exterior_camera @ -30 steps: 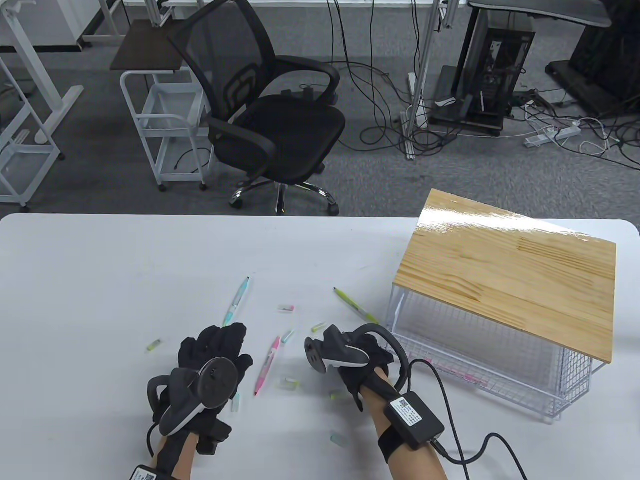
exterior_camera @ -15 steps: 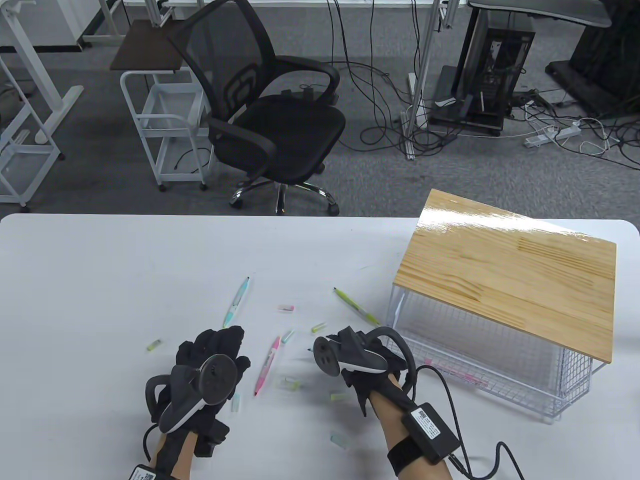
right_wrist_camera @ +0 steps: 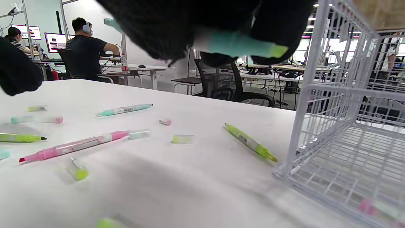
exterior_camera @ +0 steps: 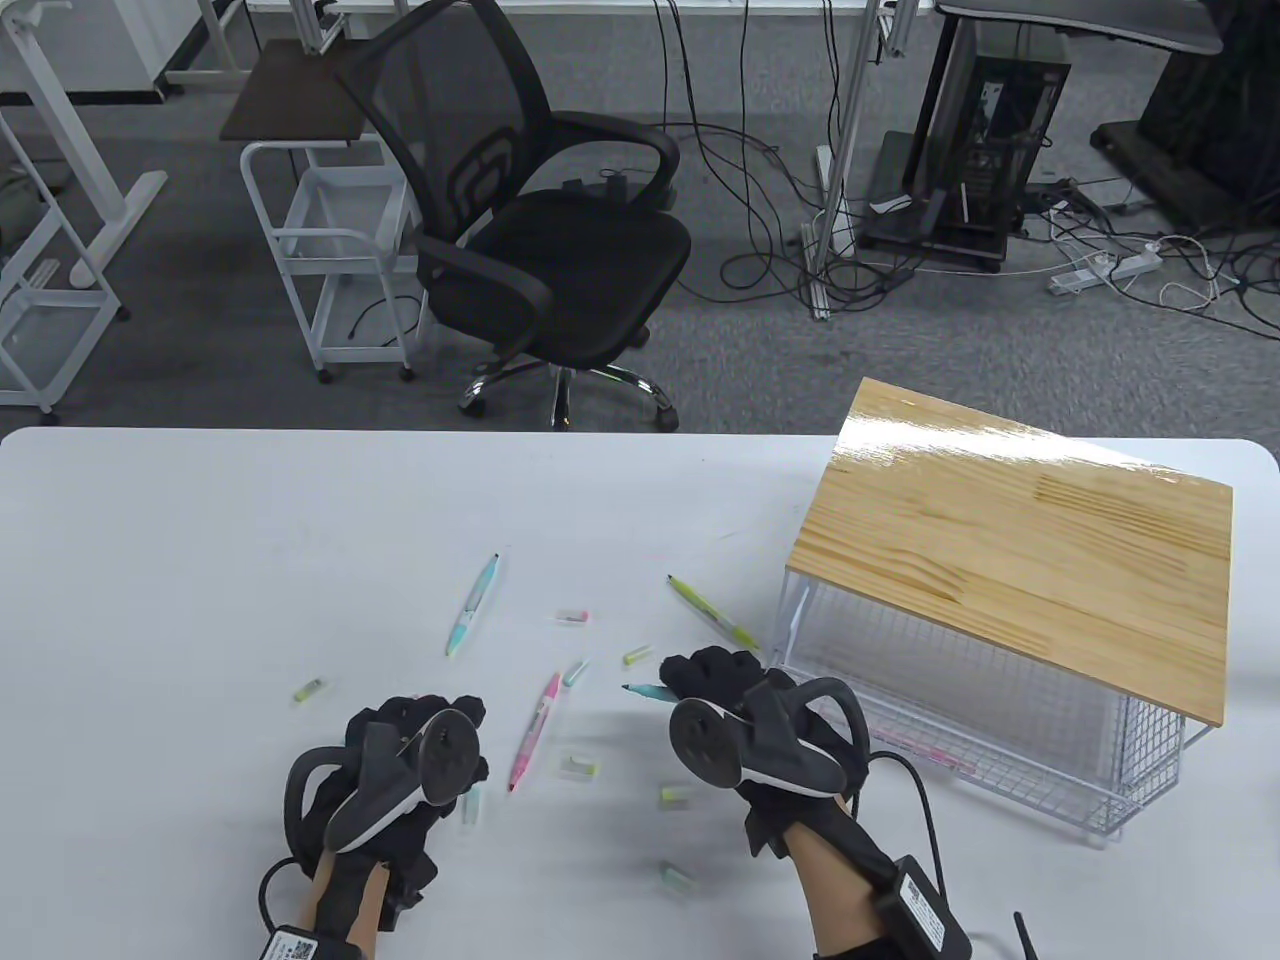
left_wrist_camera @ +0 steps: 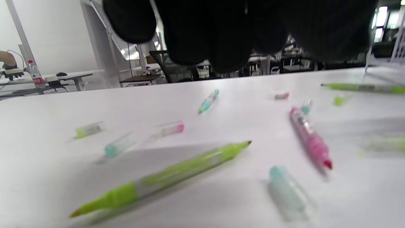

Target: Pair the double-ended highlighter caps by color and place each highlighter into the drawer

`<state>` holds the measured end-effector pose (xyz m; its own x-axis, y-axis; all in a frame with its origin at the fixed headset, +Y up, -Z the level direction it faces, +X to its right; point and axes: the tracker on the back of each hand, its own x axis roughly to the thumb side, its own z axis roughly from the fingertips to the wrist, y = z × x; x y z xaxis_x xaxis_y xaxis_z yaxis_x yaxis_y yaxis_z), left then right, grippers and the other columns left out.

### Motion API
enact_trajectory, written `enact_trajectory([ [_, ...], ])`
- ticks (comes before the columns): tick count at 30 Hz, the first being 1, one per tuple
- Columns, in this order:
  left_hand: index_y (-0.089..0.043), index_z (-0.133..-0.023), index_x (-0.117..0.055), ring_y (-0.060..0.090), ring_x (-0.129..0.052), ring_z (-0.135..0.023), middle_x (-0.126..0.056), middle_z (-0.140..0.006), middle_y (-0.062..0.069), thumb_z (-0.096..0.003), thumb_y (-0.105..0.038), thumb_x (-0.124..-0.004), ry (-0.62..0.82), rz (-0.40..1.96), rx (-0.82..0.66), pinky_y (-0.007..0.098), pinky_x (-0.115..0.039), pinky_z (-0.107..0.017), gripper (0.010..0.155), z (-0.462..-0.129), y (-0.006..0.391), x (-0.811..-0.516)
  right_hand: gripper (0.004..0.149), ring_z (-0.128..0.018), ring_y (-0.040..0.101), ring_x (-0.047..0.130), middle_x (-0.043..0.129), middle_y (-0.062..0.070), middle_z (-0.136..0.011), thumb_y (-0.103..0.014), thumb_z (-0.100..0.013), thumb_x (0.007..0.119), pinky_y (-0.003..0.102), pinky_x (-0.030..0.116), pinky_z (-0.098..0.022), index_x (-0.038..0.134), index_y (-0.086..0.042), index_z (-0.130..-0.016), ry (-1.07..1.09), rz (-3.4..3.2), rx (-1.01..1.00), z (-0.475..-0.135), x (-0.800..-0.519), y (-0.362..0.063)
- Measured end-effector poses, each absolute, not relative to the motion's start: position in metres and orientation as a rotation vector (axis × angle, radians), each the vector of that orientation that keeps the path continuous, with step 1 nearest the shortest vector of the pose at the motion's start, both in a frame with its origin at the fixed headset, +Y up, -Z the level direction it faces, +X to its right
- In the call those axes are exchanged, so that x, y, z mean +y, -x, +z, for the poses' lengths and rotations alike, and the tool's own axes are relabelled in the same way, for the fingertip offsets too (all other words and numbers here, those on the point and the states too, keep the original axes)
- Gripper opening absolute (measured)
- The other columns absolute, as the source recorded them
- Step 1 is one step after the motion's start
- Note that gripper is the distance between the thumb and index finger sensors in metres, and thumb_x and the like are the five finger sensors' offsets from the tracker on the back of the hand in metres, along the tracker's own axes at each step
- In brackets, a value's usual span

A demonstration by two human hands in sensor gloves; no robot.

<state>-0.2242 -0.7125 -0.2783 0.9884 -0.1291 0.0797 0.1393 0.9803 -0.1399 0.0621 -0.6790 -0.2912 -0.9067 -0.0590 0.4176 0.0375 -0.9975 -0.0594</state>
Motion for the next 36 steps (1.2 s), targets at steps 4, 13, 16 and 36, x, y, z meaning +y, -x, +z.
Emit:
enact_trajectory([
  [4, -0.051, -0.102, -0.061, 0.016, -0.082, -0.084, -0.084, -0.087, -0.016, -0.0398, -0.059, -0.083, 0.222, -0.278, -0.092, 0.048, -0.066, -0.079, 0.066, -0.28, 0.22, -0.724, 0.059, -0.087, 0.027, 0.083, 0.067, 0.004, -0.104, -0.028, -0.055, 0.078, 0.051, 0.076, -0.067, 0.054, -0.028, -0.109, 0.65, -3.025, 0.074, -0.295, -0.681, -0.063],
  [13, -0.05, -0.101, -0.062, 0.01, -0.088, -0.064, -0.089, -0.064, -0.02, -0.032, -0.062, -0.087, 0.288, -0.459, -0.148, 0.042, -0.076, -0.069, 0.075, -0.282, 0.199, -0.749, 0.059, -0.086, 0.028, 0.083, 0.068, 0.004, -0.104, -0.028, -0.055, 0.078, 0.051, 0.077, -0.066, 0.054, -0.027, -0.109, 0.647, -3.04, 0.084, -0.303, -0.683, -0.077],
  [16, -0.049, -0.102, -0.062, 0.01, -0.089, -0.063, -0.089, -0.064, -0.02, -0.0322, -0.062, -0.087, 0.264, -0.503, -0.145, 0.041, -0.077, -0.069, 0.075, -0.283, 0.195, -0.752, 0.059, -0.086, 0.028, 0.083, 0.068, 0.005, -0.104, -0.028, -0.055, 0.078, 0.05, 0.077, -0.066, 0.055, -0.027, -0.109, 0.64, -3.046, 0.088, -0.305, -0.684, -0.081],
  [36, -0.046, -0.097, -0.07, 0.01, -0.091, -0.06, -0.091, -0.058, -0.021, -0.0322, -0.059, -0.087, 0.258, -0.522, -0.168, 0.041, -0.079, -0.067, 0.069, -0.282, 0.192, -0.755, 0.059, -0.085, 0.028, 0.084, 0.069, 0.004, -0.104, -0.029, -0.054, 0.079, 0.051, 0.076, -0.066, 0.055, -0.028, -0.109, 0.651, -3.065, 0.116, -0.306, -0.686, -0.083],
])
